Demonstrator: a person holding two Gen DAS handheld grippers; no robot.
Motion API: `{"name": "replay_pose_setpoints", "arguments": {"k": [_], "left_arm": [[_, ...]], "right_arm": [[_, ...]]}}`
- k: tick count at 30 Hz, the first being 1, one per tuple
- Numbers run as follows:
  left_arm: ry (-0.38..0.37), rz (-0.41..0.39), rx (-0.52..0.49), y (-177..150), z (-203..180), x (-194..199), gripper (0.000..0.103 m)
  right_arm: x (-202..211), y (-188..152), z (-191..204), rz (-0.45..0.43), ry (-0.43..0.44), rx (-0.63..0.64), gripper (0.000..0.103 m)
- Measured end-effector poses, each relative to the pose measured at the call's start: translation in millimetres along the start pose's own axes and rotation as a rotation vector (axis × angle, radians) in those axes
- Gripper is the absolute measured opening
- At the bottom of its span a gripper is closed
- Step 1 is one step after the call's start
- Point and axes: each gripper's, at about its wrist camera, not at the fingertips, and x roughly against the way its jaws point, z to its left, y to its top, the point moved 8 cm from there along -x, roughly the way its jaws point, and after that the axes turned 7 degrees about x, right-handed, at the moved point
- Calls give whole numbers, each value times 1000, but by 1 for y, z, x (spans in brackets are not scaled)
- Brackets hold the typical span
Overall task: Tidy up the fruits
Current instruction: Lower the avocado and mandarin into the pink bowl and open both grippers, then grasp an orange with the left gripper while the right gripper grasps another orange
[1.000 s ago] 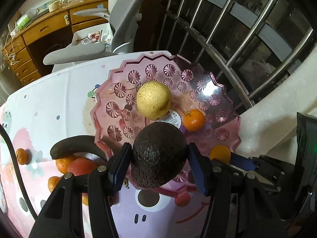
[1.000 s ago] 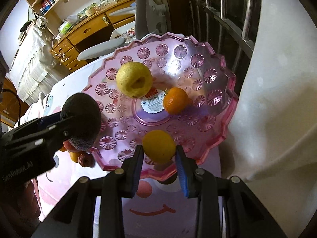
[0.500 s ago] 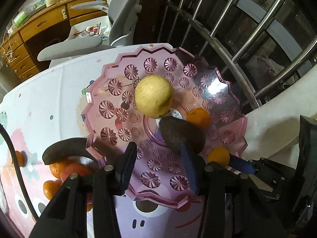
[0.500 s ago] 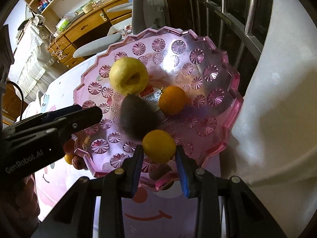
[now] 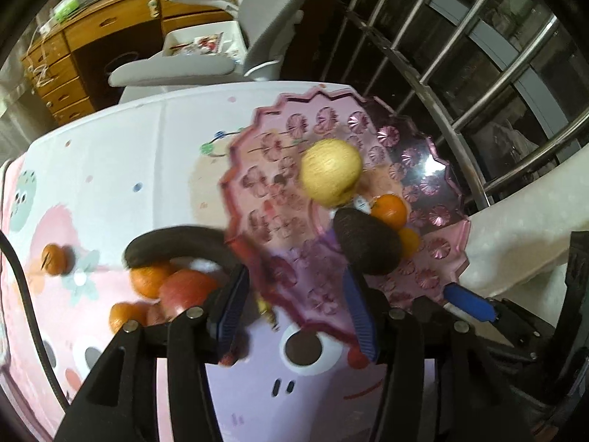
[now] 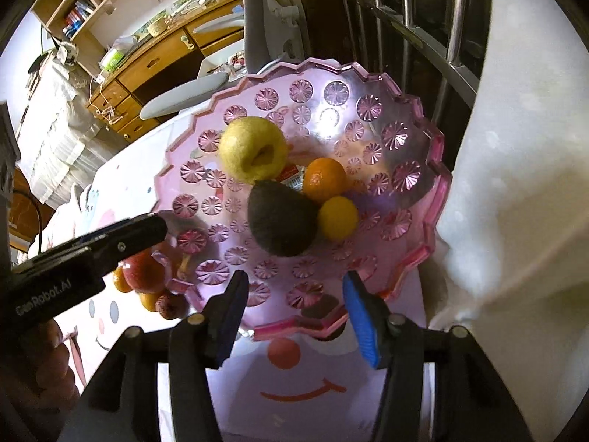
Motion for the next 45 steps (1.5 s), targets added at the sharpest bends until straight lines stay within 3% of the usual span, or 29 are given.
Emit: {"name": "replay_pose_setpoints", "arguments": {"k": [16, 23, 34, 45], "left_arm": [[109, 27, 121, -43, 107, 41, 77], [120, 30, 156, -51, 150, 41, 78], [137, 14, 140, -28, 214, 49, 83], [147, -6, 150, 11, 275, 43, 83]], "right_arm": [[5, -21, 58, 5, 104, -159, 54], [-6, -34, 90, 19, 132, -170, 54], [-27, -33, 149, -14, 164, -184, 56], [-64, -26, 216, 33, 158, -180, 61]]}}
